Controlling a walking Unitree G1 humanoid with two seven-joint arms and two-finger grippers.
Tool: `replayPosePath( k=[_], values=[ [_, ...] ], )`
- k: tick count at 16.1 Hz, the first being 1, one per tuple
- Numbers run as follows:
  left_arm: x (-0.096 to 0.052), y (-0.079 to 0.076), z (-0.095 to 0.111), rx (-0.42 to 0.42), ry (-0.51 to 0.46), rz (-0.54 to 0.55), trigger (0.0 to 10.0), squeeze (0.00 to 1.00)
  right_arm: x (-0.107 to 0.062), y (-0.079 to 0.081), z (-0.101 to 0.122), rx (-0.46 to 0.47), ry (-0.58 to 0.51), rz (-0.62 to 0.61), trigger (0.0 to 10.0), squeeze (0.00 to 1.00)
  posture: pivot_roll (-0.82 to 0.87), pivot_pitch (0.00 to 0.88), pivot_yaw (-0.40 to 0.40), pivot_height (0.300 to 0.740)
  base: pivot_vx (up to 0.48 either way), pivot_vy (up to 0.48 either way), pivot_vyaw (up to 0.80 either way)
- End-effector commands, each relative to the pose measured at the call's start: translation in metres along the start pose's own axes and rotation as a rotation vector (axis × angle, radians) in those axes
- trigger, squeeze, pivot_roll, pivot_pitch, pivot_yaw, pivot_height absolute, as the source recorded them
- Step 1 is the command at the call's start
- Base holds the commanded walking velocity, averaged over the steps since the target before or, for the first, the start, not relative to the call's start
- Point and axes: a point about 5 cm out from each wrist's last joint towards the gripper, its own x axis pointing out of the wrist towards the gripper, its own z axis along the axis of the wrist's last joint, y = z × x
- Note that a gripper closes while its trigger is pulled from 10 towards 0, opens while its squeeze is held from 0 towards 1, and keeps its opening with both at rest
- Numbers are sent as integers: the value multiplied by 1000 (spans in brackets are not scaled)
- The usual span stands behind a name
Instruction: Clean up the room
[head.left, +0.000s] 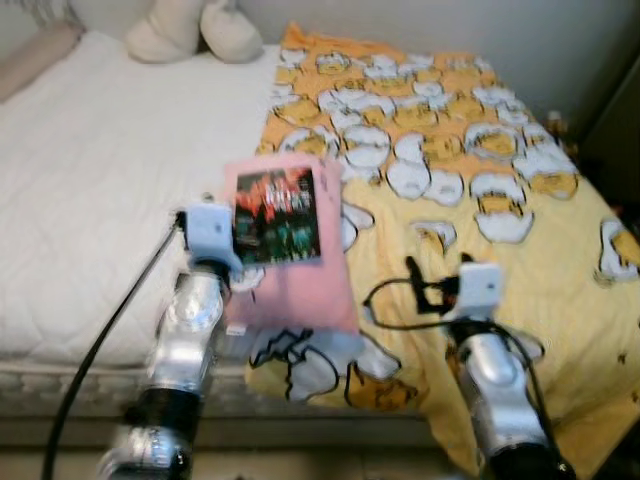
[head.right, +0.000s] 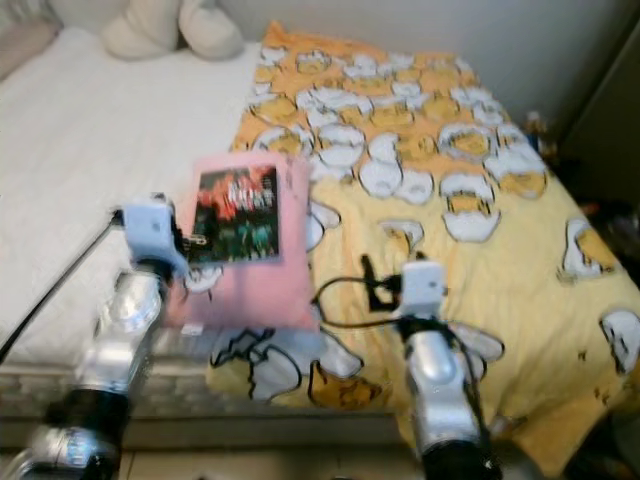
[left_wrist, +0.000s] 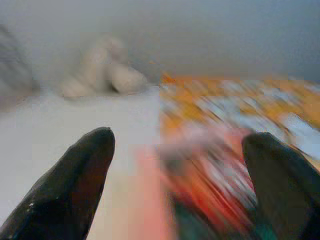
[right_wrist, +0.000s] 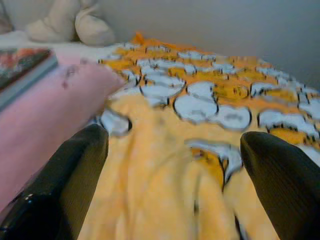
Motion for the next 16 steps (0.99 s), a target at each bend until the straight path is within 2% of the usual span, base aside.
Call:
replayPosePath(
  k=[1,2,3,4,5,6,7,10,11,16],
  values=[
    [13,25,6,-38,43,87,10000,0,1,7,4,10,-17,21,10000,0,-11,0,-40,740,0,0,0],
    [21,26,-3,-78,162,14,10000,0,-3,8,2,8,-9,27,10000,0,-10,0,-39,740,0,0,0],
    [24,23,-14,-152,238,-36,10000,0,-7,7,-1,13,1,24,10000,0,0,0,-33,740,0,0,0],
    [26,19,-26,-205,311,-45,10000,0,-11,7,-4,35,12,19,10000,0,16,0,-49,740,0,0,0],
    [30,8,-30,-255,348,-89,10000,0,-16,10,-9,53,39,17,10000,0,-4,0,-56,740,0,0,0],
    [33,4,-30,-264,354,-99,10000,0,-18,12,-10,46,46,27,10000,0,-13,3,-55,740,0,0,0],
    [37,6,-29,-270,358,-71,10000,0,-28,14,-10,32,47,39,10000,0,-36,43,-55,740,0,0,0],
    [44,12,-22,-311,340,-32,10000,0,-43,5,-11,17,73,17,10000,0,-82,98,-58,740,0,0,0],
    [45,12,-21,-307,335,-40,10000,0,-55,-1,-12,5,92,1,10000,0,-109,129,-60,740,0,0,0],
    [33,-4,-44,-267,419,-71,10000,0,-72,-7,-6,-20,118,-6,10000,0,-172,169,-63,740,0,0,0]
  ],
)
